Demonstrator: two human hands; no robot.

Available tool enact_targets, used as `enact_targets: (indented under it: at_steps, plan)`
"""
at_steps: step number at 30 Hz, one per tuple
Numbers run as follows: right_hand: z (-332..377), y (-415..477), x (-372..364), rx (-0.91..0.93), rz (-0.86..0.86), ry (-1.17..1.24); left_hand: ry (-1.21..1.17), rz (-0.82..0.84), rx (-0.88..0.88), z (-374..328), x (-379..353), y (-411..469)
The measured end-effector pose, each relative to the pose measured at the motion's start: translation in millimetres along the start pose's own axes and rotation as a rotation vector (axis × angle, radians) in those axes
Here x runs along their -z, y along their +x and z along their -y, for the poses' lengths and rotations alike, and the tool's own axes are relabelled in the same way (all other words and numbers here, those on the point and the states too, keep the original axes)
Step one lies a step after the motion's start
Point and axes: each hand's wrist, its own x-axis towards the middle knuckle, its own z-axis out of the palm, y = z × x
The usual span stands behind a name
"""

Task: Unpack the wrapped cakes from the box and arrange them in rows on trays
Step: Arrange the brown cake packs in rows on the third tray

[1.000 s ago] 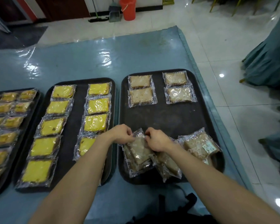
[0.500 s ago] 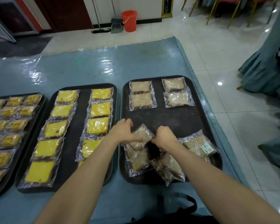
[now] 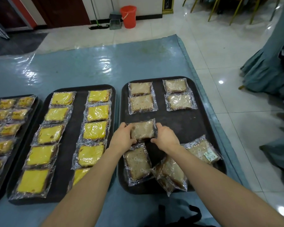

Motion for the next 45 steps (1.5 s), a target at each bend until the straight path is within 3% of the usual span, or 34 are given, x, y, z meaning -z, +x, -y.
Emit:
enact_targets:
  at_steps: [14,22,29,33,37,40,45]
  plan:
    - [5.5,48.6,13.9,-0.005,-0.043,0.002,-0.086,-0.067,-0.041,6.8,2.0,45.2]
    - [3.5,13.8,8.3,-0.057,-0.057,-0.019,-0.026,-0.134,-0.032,19.9,5.9,17.4]
    - [13.5,-35.8,-13.5,0.015,0.02,-0.029,0.125,0.176,-0.077,28.6,12.1,-26.0]
    - [27.7,-57.7,-27.2,0.095,0.218,-0.145,0.267,0.299,-0.14,29.0,13.4,-41.6]
    - [34.4,-70.3,-34.9,0.123,0.308,-0.119,0.181,0.257,-0.128,38.7,15.4,-50.0]
    - [37.5,-72.6,-32.4,0.152,0.288,-0.086,0.034,0.149,-0.053,51.1,21.7,-49.4]
    - [50.2,-73.8,-46.7,0.206,0.188,-0.141,-0.009,-0.059,0.04,63.5,28.1,-50.3]
